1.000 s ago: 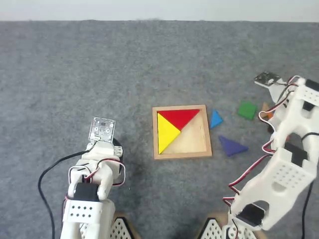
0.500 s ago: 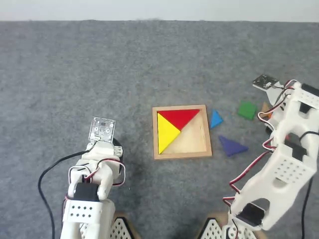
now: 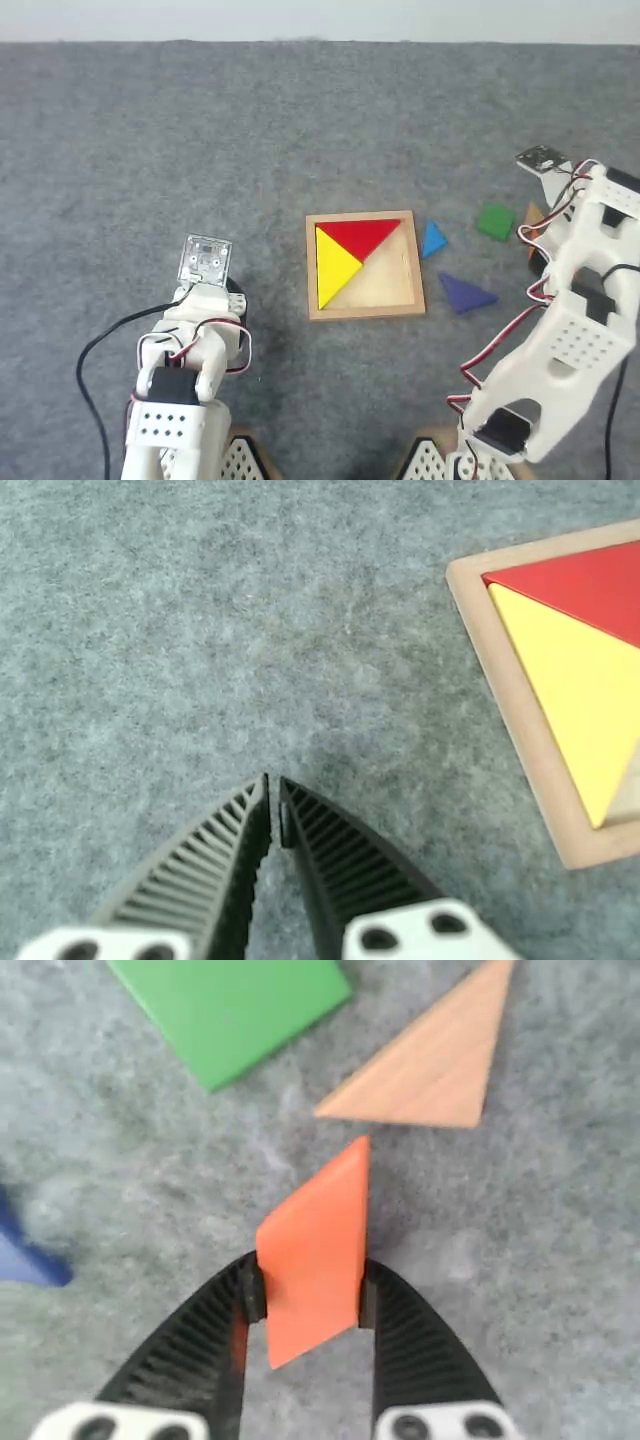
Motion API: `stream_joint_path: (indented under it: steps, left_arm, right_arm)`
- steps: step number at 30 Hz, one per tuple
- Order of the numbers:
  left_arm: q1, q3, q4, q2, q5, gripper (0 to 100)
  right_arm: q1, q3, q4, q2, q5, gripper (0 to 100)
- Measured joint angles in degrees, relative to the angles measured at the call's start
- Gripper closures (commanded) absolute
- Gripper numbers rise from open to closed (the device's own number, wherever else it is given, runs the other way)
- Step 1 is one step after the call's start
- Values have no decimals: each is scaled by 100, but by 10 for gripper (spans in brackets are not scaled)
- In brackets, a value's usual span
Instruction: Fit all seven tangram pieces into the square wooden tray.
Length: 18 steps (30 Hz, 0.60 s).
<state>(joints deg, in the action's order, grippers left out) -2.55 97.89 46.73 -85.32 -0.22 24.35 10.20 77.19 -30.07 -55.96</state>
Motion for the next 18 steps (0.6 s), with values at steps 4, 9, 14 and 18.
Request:
stream_joint_path:
  steps: [4,9,14,18]
  left_arm:
    - [0,0,0,0,0,986]
    - [0,0,0,0,0,986]
    - [0,0,0,0,0,986]
    - [0,0,0,0,0,986]
  right_arm:
    - [-475,0,651,844,149,986]
    - [-1600,-35,1292,2022,747,986]
    - [-2954,-686,1363,2980,1354,986]
    - [-4132,-1468,888,3358,1670,986]
